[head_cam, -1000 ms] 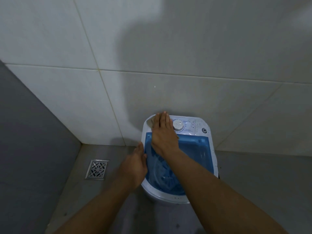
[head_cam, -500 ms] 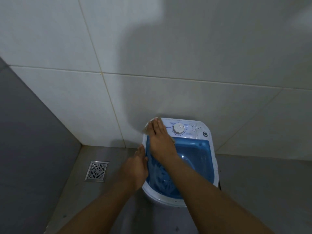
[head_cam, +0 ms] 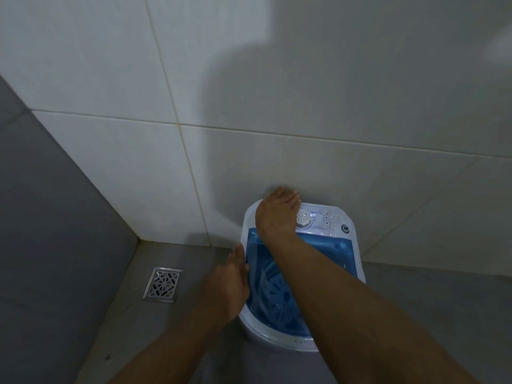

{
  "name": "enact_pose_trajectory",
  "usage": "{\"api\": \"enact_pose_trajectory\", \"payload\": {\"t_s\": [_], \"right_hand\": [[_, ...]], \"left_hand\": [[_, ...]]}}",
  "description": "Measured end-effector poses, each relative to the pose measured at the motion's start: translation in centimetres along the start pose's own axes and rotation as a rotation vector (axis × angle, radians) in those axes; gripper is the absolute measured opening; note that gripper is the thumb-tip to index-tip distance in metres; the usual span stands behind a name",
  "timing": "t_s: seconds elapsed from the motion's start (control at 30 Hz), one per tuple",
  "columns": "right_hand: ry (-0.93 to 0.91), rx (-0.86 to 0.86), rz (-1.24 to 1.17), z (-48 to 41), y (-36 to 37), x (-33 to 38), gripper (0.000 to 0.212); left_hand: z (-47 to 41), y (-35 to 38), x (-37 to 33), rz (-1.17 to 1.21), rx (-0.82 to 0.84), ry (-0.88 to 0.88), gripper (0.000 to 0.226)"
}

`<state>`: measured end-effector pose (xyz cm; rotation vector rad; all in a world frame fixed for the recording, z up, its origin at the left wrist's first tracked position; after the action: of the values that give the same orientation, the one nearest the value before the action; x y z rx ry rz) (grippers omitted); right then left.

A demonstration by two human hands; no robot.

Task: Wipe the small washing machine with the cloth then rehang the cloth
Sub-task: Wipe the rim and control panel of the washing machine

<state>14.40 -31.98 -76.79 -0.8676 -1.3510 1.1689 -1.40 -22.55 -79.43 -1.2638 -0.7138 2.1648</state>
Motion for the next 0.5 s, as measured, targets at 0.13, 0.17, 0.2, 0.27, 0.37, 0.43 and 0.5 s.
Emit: {"api": "enact_pose_trajectory", "payload": {"t_s": [0.13, 0.17, 0.2, 0.27, 0.37, 0.43, 0.5], "right_hand": [[-0.072, -0.039, 0.065, 1.3, 0.2, 1.2, 0.051], [-0.117, -0.044, 0.083, 1.8, 0.4, 1.5, 0.051], [-0.167, -0.051, 0.105, 2.2, 0.6, 1.6, 0.053], [-0.28, -0.052, 0.118, 3.1, 0.7, 1.7, 0.057], [-0.496, -0.044, 0.057, 5.4, 0.9, 2.0, 0.062], [-0.612, -0.025, -0.002, 7.5, 1.3, 1.8, 0.067], [-0.675, 0.018, -0.005, 8.9, 1.9, 1.4, 0.074]], "left_hand": [[-0.5, -0.1, 0.6, -0.001, -0.052, -0.011, 0.04], [-0.6, 0.1, 0.8, 0.016, -0.037, -0.021, 0.039], [-0.6, 0.3, 0.8, 0.022, -0.027, -0.021, 0.039], [-0.6, 0.3, 0.9, 0.017, -0.024, -0.018, 0.04], [-0.4, 0.1, 0.8, 0.062, -0.032, -0.033, 0.036], [-0.2, -0.1, 0.3, 0.045, -0.048, -0.006, 0.034], [-0.1, -0.2, 0.3, 0.045, -0.051, -0.002, 0.037]]}}
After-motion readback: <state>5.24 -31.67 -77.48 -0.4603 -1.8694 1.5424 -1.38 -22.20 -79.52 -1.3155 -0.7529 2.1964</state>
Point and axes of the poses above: each hand's wrist, its own z-axis away from the middle knuckle, its own y-axis out of the palm, x = y × z, the point moved 9 cm from there along -z, towards the middle knuckle, and after that the axes turned 11 degrees about -y, right-handed, at the moved point
